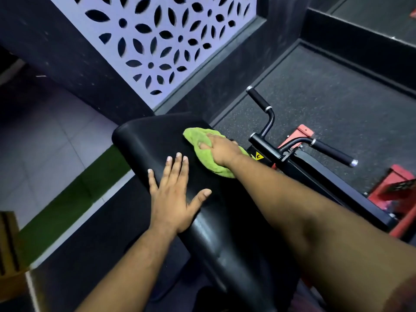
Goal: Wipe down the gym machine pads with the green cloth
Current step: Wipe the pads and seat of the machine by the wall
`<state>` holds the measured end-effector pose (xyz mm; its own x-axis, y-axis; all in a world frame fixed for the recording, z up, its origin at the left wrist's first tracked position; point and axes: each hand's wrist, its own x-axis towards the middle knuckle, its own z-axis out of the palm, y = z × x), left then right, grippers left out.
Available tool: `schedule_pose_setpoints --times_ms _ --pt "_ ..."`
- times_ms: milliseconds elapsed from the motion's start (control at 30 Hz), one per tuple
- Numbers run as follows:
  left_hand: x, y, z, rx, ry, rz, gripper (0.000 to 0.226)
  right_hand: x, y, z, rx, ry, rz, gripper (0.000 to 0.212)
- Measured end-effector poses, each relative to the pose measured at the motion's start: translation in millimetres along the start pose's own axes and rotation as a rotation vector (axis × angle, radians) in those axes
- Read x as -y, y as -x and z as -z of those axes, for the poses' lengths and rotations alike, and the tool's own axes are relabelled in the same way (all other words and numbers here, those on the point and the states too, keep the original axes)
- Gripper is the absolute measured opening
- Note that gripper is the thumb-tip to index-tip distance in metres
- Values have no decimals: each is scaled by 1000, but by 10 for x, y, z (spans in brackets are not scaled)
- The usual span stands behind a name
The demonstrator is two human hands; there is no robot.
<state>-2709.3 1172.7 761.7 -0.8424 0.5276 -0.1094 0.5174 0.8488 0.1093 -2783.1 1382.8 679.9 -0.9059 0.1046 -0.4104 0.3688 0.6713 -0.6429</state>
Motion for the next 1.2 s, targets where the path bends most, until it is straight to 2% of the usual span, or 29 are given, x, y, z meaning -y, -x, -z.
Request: schedule_pose_setpoints --times_ms 133,233,300,433,500,567,633,700,800,833,900,967,1067,1133,1200 --pt "-1 10 18 -8 21 -16 103 -487 439 -46 6 -19 -159 80" --pt "9 44 13 -24 38 -49 104 -1228 854 -373 -31 -97 -244 116" --pt "19 31 10 -42 39 -62 103 -1573 1245 -517 -21 -115 -286 112" --pt "25 44 8 -72 54 -101 104 -961 2363 -315 -59 -39 -473 67" --pt "34 54 4 -89 73 -110 102 -687 2595 -338 -98 -67 -519 69" --pt "43 52 2 -96 91 -116 101 -267 2581 -430 -115 -31 -488 70" --pt "56 55 3 -109 116 -128 103 250 2535 -585 -155 87 -348 64" --pt "86 75 -4 -121 140 -154 105 616 2689 -696 -239 190 -234 77" --pt "100 75 -3 -124 140 -170 104 299 3147 -730 -244 199 -265 93" --pt "92 71 -5 -116 132 -171 103 106 3323 -716 -242 154 -324 91" --pt "92 68 -14 -113 107 -166 99 -195 3513 -669 -248 -73 -417 72" --pt "78 61 -5 -104 89 -160 97 -291 3344 -605 -231 -172 -440 58" --pt "48 42 1 -97 66 -160 97 -92 2642 -536 -167 -54 -437 69" --pt "72 61 -1 -91 68 -163 99 164 2301 -577 -169 18 -393 61" --pt "81 53 -11 -105 62 -160 100 307 2329 -574 -183 65 -320 62"
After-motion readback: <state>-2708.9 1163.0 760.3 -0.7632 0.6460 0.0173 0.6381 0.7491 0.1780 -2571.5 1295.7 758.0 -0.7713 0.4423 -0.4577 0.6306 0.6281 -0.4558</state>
